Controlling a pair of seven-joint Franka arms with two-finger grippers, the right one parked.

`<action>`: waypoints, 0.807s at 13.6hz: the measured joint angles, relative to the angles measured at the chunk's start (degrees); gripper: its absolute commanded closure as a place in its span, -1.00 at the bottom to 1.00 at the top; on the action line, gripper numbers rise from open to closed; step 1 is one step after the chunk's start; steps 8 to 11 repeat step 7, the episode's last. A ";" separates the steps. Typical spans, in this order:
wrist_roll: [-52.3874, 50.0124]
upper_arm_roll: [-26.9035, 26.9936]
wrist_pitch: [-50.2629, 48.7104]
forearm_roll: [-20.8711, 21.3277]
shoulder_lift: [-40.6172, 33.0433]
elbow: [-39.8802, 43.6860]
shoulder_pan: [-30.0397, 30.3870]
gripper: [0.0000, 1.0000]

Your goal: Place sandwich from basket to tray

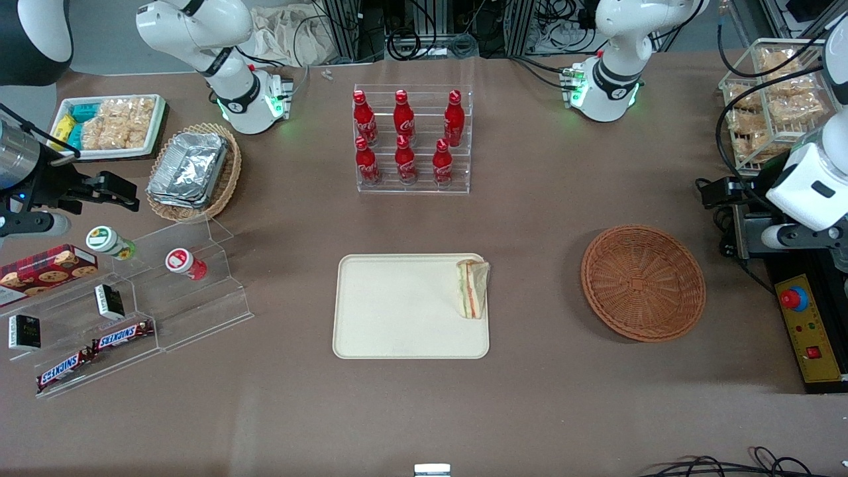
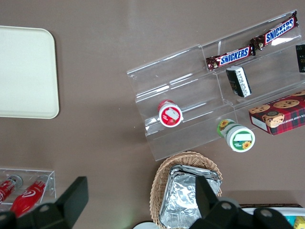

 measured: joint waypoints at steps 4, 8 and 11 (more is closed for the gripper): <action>0.34 3.63 -1.42 -0.16 -0.88 -0.32 -2.06 -1.00; 0.58 14.57 -1.49 -1.45 -2.43 -1.78 -11.36 -1.00; 0.58 14.57 -1.49 -1.45 -2.43 -1.78 -11.36 -1.00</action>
